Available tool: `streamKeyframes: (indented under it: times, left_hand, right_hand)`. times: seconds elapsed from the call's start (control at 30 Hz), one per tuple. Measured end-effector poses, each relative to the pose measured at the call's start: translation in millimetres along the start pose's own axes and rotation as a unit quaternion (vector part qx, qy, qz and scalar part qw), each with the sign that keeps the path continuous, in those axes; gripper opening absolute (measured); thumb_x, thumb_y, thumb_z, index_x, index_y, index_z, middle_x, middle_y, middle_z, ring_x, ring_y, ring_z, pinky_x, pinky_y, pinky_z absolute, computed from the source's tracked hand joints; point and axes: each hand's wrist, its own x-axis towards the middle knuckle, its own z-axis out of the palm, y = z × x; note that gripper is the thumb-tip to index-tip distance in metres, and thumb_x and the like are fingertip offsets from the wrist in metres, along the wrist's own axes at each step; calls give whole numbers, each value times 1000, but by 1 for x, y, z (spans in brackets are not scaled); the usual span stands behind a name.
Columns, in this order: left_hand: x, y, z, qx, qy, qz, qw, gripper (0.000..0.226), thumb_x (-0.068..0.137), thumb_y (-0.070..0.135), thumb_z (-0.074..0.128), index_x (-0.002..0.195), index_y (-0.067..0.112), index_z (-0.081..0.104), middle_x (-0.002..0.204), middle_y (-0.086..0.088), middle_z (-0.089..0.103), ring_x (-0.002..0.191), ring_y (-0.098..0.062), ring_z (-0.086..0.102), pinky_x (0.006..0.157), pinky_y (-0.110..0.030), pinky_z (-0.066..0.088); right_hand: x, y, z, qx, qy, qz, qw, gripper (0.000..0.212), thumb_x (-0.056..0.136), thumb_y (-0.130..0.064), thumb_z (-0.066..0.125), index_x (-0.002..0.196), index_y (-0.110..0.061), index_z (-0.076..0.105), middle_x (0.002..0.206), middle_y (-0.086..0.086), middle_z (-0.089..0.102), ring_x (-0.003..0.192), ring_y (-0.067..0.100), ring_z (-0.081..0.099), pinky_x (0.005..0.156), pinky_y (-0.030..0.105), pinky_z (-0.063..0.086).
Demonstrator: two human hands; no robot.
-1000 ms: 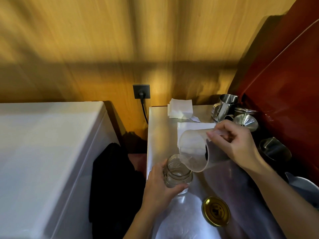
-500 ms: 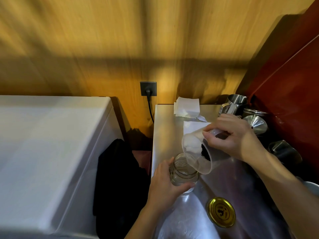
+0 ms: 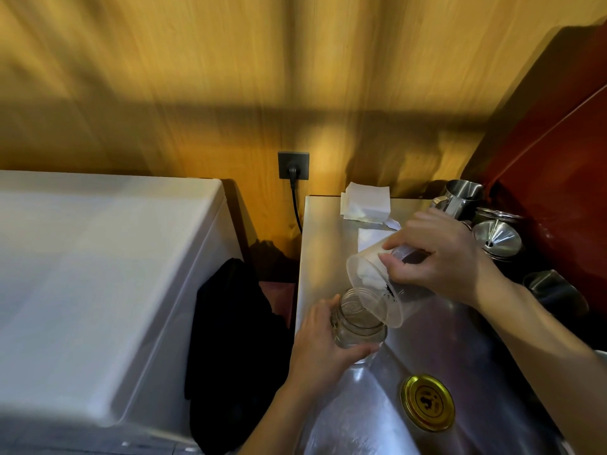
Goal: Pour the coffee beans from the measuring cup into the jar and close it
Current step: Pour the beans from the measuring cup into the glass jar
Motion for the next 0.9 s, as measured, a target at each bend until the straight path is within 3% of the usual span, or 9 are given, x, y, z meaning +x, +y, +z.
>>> streamKeyframes:
  times: [0.27,0.47,0.73,0.9]
  left_hand:
    - [1,-1,0,13,0,8,1000,74,51,69,71,112,43,39,107,28,44,103,6,47,82,-17,43]
    - [1,-2,0,16,1,12,1000,73,52,68,72,112,42,40,107,25,46,103,6,46,83,-22,45]
    - [3,-3,0,31,-5,15,999,80,58,63,77,123,34,41,111,20,47,106,0,47,90,-31,47]
    - [2,-3,-1,33,-2,16,999,74,58,64,77,117,43,38,107,27,44,104,3,47,87,-27,47]
  right_hand:
    - [3,0,3,-12,-8,-32,999,40,75,-37,54,67,-1,69,53,11,59,52,21,51,58,27,29]
    - [4,-1,6,-28,1,-64,998,37,76,-33,55,64,-1,67,50,11,58,50,22,51,57,28,23]
    - [5,-2,10,-42,17,-102,994,34,77,-31,56,63,-1,66,52,10,59,50,21,49,57,28,24]
    - [6,-4,16,-43,6,-120,992,35,77,-32,57,61,-1,65,51,11,60,48,22,50,55,30,30]
